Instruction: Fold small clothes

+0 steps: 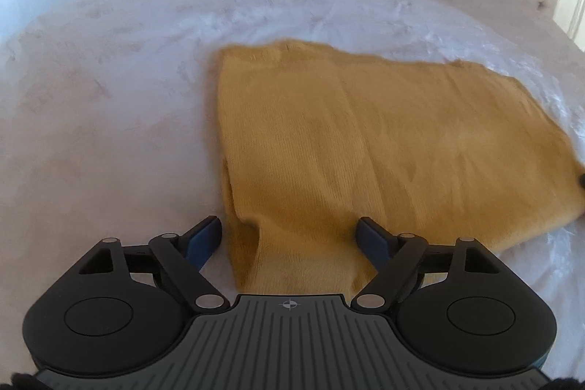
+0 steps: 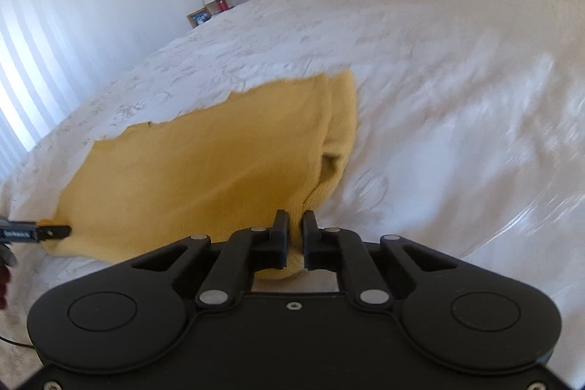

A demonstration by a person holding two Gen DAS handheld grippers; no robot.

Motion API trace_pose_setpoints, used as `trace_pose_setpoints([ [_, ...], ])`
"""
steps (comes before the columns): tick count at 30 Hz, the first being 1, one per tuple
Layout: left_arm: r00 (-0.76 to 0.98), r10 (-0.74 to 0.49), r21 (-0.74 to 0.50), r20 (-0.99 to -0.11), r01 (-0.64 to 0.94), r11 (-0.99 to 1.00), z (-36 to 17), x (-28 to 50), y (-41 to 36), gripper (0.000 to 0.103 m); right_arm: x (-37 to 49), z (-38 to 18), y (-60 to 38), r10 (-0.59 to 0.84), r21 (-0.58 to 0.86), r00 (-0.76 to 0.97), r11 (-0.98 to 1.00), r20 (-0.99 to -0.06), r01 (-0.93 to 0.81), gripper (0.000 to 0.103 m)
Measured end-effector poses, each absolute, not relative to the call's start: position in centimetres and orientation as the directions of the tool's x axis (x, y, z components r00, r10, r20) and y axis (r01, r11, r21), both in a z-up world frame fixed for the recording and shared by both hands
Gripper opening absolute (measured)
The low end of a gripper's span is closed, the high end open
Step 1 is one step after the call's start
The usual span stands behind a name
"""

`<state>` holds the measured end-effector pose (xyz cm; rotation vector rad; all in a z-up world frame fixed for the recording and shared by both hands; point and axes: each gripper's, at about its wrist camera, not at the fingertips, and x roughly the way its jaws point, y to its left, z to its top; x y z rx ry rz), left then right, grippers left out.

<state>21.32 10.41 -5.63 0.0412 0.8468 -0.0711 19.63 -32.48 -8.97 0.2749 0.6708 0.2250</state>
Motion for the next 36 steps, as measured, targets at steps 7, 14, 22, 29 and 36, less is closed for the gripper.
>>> trace_pose_setpoints([
  [7,0.681,-0.048,0.074,-0.731,0.148,0.986,-5.5,20.7,8.0,0.080,19.8,-9.9,-35.0,0.217,0.335,0.729,0.942,-0.649,0.018,0.008],
  [14,0.633,-0.037,0.035,-0.773,0.101,0.994,-6.6,20.5,8.3,0.081,19.5,-9.2,-34.9,0.195,0.319,0.742,0.947,-0.641,0.026,0.041],
  [22,0.735,-0.047,0.027,-0.676,0.089,0.996,-1.9,19.6,6.6,0.082,19.0,-8.2,-32.9,0.165,0.223,0.768,0.974,-0.619,-0.029,0.099],
  [29,0.738,-0.099,0.003,-0.668,0.136,0.991,-1.0,22.8,2.7,0.089,18.7,-7.7,-31.7,0.154,0.165,0.778,0.984,-0.609,-0.066,0.102],
  [36,0.704,-0.055,0.052,-0.708,0.129,0.990,-4.1,26.8,0.2,0.089,18.4,-7.3,-31.2,0.164,0.148,0.781,0.985,-0.603,-0.092,0.102],
])
